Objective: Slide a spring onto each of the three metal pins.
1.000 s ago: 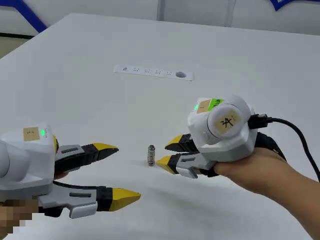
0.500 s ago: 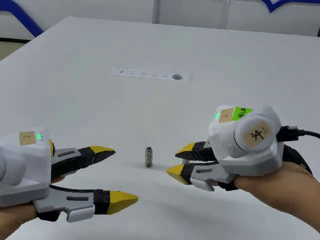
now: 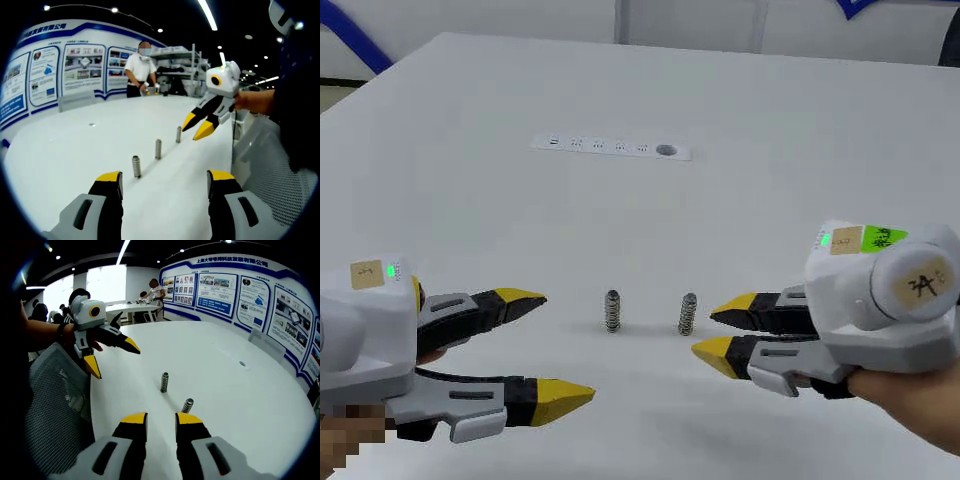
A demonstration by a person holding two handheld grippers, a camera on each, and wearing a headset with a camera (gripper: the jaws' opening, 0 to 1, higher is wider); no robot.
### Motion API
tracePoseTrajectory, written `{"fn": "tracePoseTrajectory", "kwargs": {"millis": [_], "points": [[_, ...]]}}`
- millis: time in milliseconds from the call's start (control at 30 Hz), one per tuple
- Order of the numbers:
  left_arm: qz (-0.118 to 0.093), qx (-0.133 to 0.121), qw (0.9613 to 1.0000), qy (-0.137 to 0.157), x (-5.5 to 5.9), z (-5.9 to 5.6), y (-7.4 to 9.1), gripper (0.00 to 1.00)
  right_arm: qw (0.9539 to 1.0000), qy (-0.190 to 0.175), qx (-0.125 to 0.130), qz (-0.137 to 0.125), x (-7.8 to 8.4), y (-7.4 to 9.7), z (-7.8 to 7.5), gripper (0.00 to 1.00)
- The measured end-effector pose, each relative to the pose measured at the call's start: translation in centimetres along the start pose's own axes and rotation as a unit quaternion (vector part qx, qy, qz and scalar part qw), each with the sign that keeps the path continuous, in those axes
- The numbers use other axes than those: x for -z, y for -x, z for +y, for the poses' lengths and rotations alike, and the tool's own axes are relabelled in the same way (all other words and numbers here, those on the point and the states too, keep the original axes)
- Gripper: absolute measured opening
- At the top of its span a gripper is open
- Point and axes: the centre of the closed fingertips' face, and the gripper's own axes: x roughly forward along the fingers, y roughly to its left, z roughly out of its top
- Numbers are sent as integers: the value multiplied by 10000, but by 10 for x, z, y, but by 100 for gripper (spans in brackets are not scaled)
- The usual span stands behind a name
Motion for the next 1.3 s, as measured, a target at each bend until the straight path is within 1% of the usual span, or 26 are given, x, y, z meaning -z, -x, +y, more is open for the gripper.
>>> {"fn": "tracePoseTrajectory", "kwargs": {"millis": [267,567,800,900,1100,1233,1300], "points": [[32,53,10000,-25,1,-2,-2,71,9996,-178,193,67,18,17,-6,24],[39,54,10000,-31,1,-1,-2,71,9976,-429,549,20,33,39,-24,25],[31,85,10000,-8,2,-2,-5,72,9955,-602,725,-18,46,51,-34,28],[37,97,9999,2,2,-2,-5,72,9945,-664,813,-48,51,56,-39,31],[50,122,9999,16,4,-1,-6,72,9931,-747,899,-116,62,66,-42,37],[50,125,9999,35,5,-1,-6,72,9924,-754,948,-222,68,71,-44,44],[52,126,9999,41,5,-1,-6,72,9924,-723,965,-255,71,72,-45,49]]}}
